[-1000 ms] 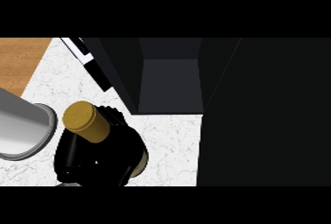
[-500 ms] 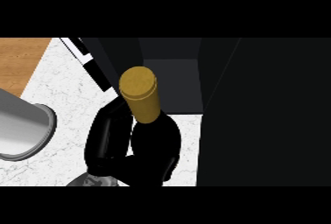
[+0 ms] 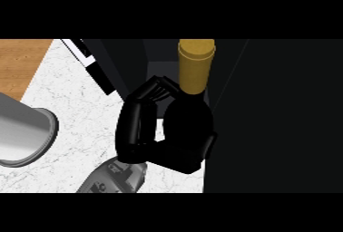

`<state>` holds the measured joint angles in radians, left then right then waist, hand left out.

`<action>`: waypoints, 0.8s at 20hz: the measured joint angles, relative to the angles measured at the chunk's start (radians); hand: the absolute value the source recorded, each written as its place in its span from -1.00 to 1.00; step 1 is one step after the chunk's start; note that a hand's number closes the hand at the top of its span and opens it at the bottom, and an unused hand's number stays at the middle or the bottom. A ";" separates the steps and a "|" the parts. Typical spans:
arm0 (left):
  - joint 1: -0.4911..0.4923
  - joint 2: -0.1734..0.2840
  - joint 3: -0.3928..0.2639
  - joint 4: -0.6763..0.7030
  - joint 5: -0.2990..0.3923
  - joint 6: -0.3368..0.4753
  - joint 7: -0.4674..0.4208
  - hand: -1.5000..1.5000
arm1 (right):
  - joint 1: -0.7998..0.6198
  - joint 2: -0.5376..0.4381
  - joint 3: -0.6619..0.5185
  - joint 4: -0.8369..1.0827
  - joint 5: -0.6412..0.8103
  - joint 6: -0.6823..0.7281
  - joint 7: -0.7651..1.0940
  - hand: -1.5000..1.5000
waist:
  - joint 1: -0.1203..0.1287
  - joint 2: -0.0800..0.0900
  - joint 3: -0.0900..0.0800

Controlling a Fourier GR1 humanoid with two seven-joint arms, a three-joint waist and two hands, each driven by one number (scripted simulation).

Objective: Pick up the wine, place it into the cabinet and close the cabinet

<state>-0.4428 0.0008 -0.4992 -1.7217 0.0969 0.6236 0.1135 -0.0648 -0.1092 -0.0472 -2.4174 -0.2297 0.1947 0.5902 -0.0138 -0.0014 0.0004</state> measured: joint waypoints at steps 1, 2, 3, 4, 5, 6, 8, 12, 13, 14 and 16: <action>-0.027 0.000 -0.003 0.024 0.002 0.023 -0.001 1.00 | -0.021 -0.003 -0.002 0.001 -0.002 -0.008 0.016 -1.00 | -0.001 0.000 0.000; -0.050 0.000 -0.008 0.035 -0.005 0.040 0.014 1.00 | -0.021 -0.002 -0.004 0.003 -0.002 -0.006 0.011 -1.00 | 0.000 0.000 0.000; -0.072 0.000 -0.014 0.053 -0.005 0.058 0.016 1.00 | -0.020 0.000 0.004 0.002 -0.003 -0.007 0.016 -1.00 | -0.001 0.000 0.000; -0.076 0.000 -0.020 0.069 -0.005 0.065 0.006 1.00 | -0.006 0.007 0.012 0.001 -0.004 -0.003 0.007 -1.00 | -0.001 0.000 0.000; -0.087 0.000 -0.014 0.090 -0.002 0.063 -0.004 1.00 | -0.002 0.007 0.006 0.004 -0.005 0.004 -0.002 -1.00 | -0.001 0.000 0.000; -0.084 0.000 -0.021 0.104 0.003 0.074 -0.026 1.00 | -0.020 0.003 0.007 0.004 -0.006 -0.005 0.017 -1.00 | 0.000 0.000 0.000; -0.080 0.000 -0.019 0.117 -0.005 0.073 -0.037 1.00 | -0.023 -0.003 -0.005 0.003 -0.009 -0.002 0.018 -1.00 | 0.001 0.000 0.000; -0.099 0.000 0.004 0.159 0.033 0.080 -0.067 1.00 | -0.021 -0.008 -0.012 -0.001 -0.014 0.001 0.025 -1.00 | -0.001 0.000 0.000; -0.089 0.000 0.003 0.167 0.049 0.080 -0.083 1.00 | -0.007 -0.004 -0.003 -0.003 -0.014 0.004 0.021 -1.00 | -0.002 0.000 0.000; -0.083 0.000 -0.001 0.179 0.066 0.086 -0.104 1.00 | -0.011 -0.005 -0.004 -0.003 -0.015 0.002 0.027 -1.00 | -0.003 0.000 0.000; -0.087 0.000 -0.002 0.213 0.112 0.098 -0.154 1.00 | -0.024 -0.010 -0.014 0.000 -0.018 0.001 0.029 -1.00 | -0.005 0.001 -0.001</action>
<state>-0.5299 0.0004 -0.5012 -1.5083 0.2089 0.7215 -0.0404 -0.0884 -0.1191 -0.0608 -2.4175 -0.2475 0.1955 0.6188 -0.0187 -0.0003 -0.0002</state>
